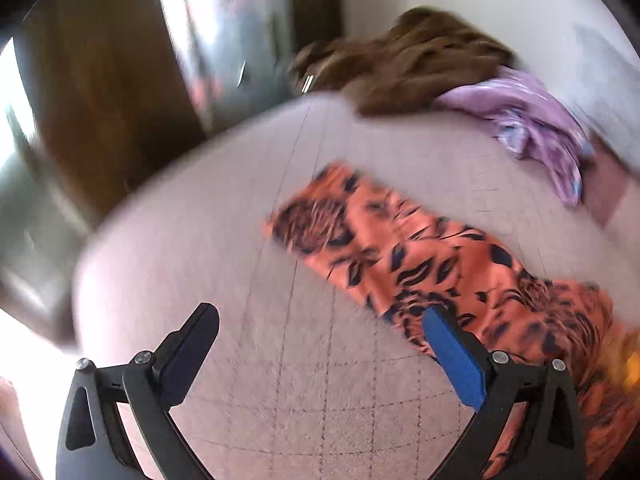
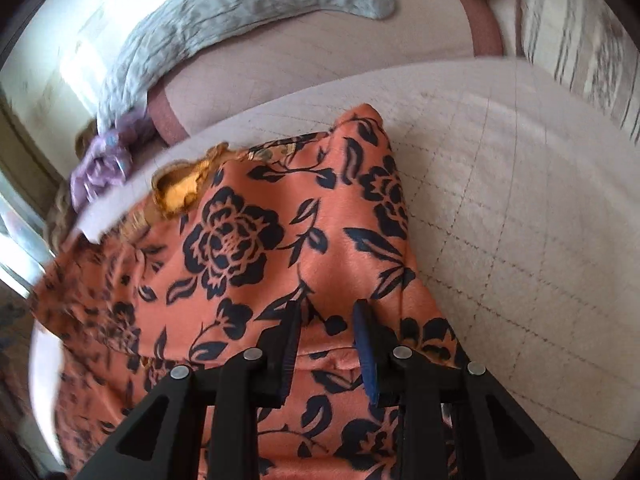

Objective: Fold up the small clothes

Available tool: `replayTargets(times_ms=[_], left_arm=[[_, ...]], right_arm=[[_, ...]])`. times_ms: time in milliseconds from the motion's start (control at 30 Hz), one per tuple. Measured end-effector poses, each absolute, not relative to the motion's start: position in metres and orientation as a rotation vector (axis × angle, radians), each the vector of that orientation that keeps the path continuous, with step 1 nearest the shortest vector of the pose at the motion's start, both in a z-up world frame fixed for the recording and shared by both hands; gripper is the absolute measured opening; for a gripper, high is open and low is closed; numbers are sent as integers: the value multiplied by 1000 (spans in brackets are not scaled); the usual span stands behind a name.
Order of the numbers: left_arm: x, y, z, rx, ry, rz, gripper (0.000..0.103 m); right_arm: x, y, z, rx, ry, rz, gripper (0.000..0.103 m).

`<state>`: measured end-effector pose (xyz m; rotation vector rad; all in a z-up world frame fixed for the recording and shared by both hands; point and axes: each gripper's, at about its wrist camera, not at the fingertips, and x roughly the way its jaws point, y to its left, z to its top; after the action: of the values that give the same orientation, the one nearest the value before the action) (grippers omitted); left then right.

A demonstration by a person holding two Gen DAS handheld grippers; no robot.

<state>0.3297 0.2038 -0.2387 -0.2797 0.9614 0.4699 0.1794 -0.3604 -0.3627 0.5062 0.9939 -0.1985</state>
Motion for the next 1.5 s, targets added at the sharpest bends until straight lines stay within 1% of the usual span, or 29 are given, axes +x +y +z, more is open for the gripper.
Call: replayTargets(times_ms=[133,200,333,367,467,533,567,633,700,767,800,833,933,1000,1133,1200,1233,1300,1367,1433,1467,1500], left_arm=[[340,227,-261,-544,1022,307,102],[345,227,-264,-568,1017,283,102],[357,237,-284,-689,1064,229,100],[355,243,-287,-721,1066,234,97],[355,247,-280,-706,1034,247,95],[361,250,-281,-686,1033,258,86],[365,252,-283,-685,1033,259,77],[373,258,-283,-690,1005,258,63],[379,264,-288,-724,1000,216,28],[383,266,-294,-769,1000,204,20],[383,268,-295,-786,979,193,10],[383,269,-295,-797,971,176,6],[379,267,-284,-800,921,122,6],[375,253,-264,-725,874,70,5],[366,194,-220,-549,778,-96,5],[357,141,-197,-413,737,-215,5],[352,123,-194,-369,727,-249,5],[324,64,-181,-242,694,-367,5],[303,4,-177,-144,680,-498,5],[278,-59,-186,-22,687,-635,5],[264,-86,-194,41,700,-679,8],[249,-116,-206,127,734,-737,19]], right_arm=[[196,-297,-313,379,881,-48,31],[216,-259,-299,358,885,55,31],[265,-191,-292,393,923,221,31],[272,-179,-294,410,926,237,31],[304,-149,-317,546,993,309,32],[319,-134,-343,596,1102,339,33],[323,-124,-359,583,1177,326,32],[314,-120,-352,534,1115,312,31],[302,-120,-343,514,1110,330,31],[285,-125,-336,514,1074,326,31],[275,-130,-332,506,1059,312,31],[267,-133,-330,502,1051,302,31],[235,-147,-324,507,1012,272,31],[212,-162,-314,510,997,251,31],[171,-201,-299,513,961,169,31],[151,-225,-292,522,937,116,31],[142,-236,-290,528,927,94,31],[125,-259,-285,526,905,37,31],[106,-283,-280,518,877,-30,31],[83,-310,-278,538,854,-96,31],[76,-318,-277,555,843,-121,31],[67,-331,-277,576,831,-145,31]])
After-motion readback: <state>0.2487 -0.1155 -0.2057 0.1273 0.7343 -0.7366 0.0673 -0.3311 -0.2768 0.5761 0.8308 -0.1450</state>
